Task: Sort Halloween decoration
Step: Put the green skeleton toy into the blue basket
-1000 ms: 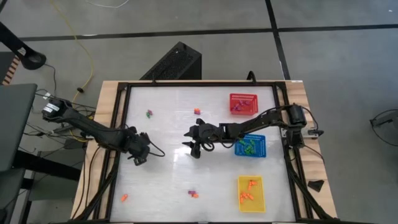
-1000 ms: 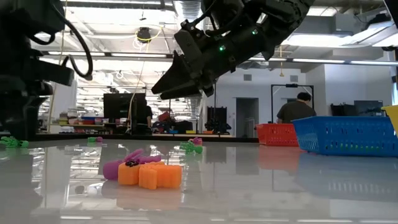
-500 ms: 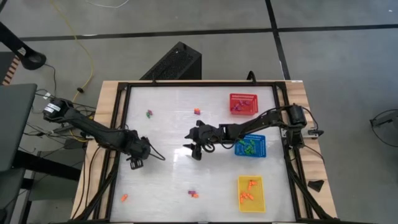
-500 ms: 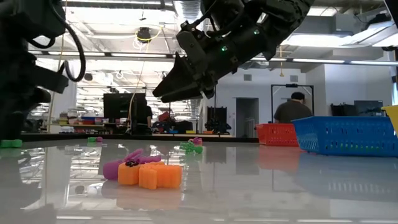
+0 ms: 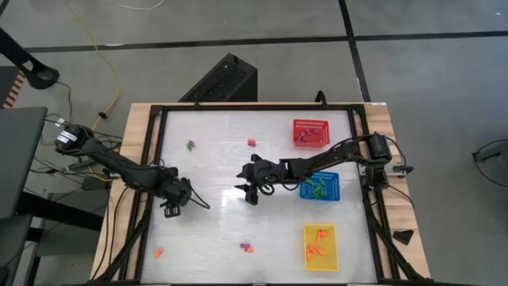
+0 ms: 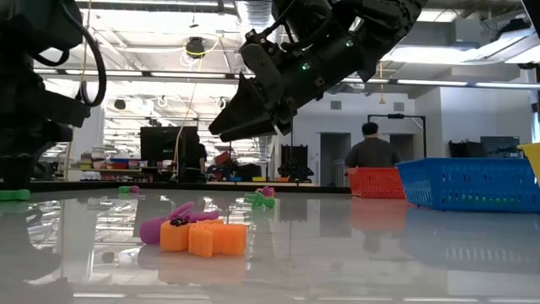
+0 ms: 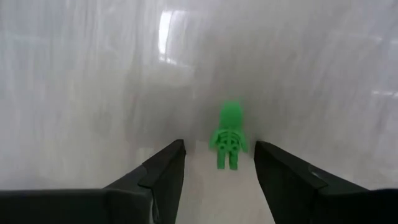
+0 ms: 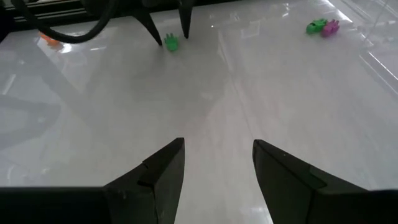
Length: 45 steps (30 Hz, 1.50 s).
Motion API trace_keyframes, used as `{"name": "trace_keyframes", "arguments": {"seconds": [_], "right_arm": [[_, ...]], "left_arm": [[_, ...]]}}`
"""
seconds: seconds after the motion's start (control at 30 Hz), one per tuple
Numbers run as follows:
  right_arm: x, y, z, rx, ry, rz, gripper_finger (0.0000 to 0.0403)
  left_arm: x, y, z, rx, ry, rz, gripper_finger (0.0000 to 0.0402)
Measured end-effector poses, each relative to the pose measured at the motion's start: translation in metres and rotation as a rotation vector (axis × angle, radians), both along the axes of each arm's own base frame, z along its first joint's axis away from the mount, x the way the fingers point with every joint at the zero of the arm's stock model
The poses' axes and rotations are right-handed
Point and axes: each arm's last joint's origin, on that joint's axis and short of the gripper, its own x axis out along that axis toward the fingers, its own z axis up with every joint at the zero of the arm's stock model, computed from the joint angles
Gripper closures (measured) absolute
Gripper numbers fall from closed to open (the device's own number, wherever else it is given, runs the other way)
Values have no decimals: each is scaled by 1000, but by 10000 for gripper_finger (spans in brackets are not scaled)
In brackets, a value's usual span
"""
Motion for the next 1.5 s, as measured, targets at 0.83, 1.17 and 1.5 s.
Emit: {"name": "trace_keyframes", "arguments": {"seconds": [0.83, 1.17, 1.5], "right_arm": [[0, 1, 0, 11, 1, 21, 184], [-33, 8, 41, 11, 116, 46, 184], [-52, 54, 77, -37, -21, 197, 184]], "left_arm": [[4, -4, 1, -94, -16, -60, 384], [32, -16, 24, -152, -276, -221, 384], [73, -35, 80, -96, -1073, -641, 386]]}}
